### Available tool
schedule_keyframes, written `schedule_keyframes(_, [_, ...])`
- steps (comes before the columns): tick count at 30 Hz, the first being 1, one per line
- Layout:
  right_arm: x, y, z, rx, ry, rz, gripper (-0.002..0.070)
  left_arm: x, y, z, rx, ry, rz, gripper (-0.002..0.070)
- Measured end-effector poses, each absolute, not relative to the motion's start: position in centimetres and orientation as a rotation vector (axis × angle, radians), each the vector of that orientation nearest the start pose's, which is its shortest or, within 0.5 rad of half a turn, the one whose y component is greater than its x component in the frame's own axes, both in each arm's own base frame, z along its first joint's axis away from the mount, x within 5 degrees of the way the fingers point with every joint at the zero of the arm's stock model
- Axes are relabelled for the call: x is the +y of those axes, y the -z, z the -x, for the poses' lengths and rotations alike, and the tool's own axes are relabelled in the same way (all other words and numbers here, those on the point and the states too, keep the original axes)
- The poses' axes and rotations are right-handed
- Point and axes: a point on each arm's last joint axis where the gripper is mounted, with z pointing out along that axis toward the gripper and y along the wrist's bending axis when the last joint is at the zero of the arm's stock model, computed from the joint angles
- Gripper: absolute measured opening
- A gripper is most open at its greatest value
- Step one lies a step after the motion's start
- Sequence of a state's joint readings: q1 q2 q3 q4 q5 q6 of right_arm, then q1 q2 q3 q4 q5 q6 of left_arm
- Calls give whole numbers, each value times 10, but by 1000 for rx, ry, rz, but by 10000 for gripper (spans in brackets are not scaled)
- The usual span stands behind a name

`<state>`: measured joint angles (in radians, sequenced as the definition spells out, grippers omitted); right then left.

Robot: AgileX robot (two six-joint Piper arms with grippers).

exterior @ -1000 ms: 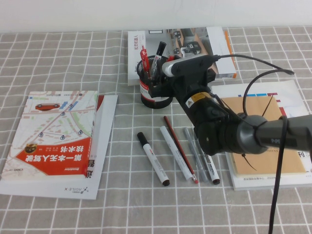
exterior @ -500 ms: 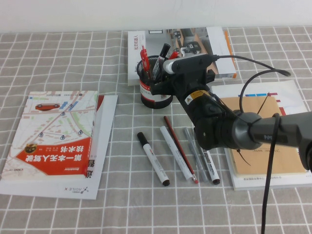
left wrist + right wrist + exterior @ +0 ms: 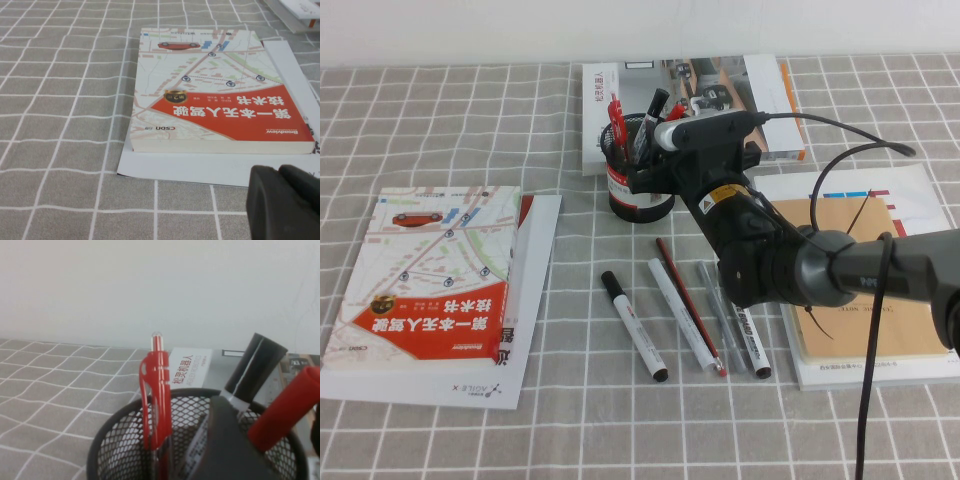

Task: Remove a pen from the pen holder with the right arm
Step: 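Take a marker out of the pen holder and lay it on the table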

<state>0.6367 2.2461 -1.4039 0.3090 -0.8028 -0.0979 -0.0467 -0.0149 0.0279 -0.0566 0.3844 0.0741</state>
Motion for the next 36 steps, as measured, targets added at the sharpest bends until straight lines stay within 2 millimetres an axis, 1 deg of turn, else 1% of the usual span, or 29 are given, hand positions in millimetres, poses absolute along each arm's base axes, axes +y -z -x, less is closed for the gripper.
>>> schedule_keyframes(14, [277,-174,-408,1536,-434,222,313,-4,-170,-52,1879,37,-79,-3])
schedule_keyframes(21, [277,-173,-408,1547,-434,226,305,-4,-170,-52,1879,37,-79,-3])
schedule_keyframes(25, [277,-173,-408,1547,-434,226,249,-4,-170,-52,1879,37,-79,-3])
schedule_keyframes(36, [277,-173,-408,1548,-435,229,36,-4,-170,-52,1879,37,-79,-3])
